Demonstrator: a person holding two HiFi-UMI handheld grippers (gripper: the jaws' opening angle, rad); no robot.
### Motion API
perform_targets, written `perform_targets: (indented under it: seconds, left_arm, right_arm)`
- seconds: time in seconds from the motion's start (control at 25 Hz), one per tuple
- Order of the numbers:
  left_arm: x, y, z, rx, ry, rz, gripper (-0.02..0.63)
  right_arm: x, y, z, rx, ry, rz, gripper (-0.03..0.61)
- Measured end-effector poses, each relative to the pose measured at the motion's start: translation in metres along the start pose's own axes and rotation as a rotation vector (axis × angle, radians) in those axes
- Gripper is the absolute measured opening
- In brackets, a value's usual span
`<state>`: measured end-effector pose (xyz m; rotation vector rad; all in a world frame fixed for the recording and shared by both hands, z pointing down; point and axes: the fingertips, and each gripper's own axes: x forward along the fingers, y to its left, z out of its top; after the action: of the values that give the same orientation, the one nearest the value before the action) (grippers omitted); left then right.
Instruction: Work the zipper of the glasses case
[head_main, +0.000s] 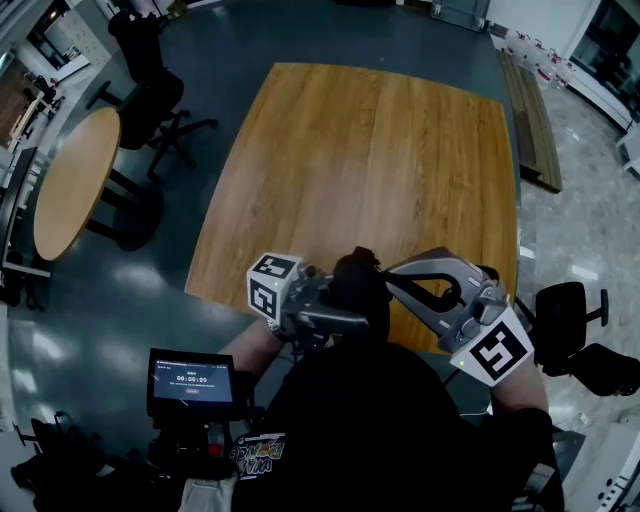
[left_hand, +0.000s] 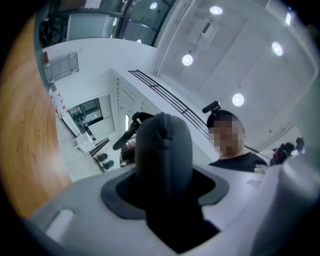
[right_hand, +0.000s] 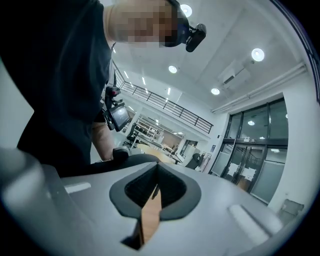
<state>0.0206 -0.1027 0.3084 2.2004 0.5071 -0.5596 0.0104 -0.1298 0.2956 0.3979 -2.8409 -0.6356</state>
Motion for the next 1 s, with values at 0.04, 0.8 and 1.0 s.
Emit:
perform_targets:
  seconds: [0.04,0.8,1.0]
  left_arm:
    - [0.0,0.0,0.001,0.007,-0.014,0.001,0.25]
    - [0.0,-0.02,0.04,0.026,-0.258,-0.043,0.253]
    - [-0.001,-0.03,0.035,-0.024,-0.199,-0.118,0.253]
  right_arm:
    - [0.0,0.0,0.001,-0.014,0.005,-0.005,0.003]
    - [-0.01,-0.003,0.026,-0.037,-0.021,0.072,0.003]
    - [-0.016,-0.001,0.036,0.087,-0.083,0.162,0.002]
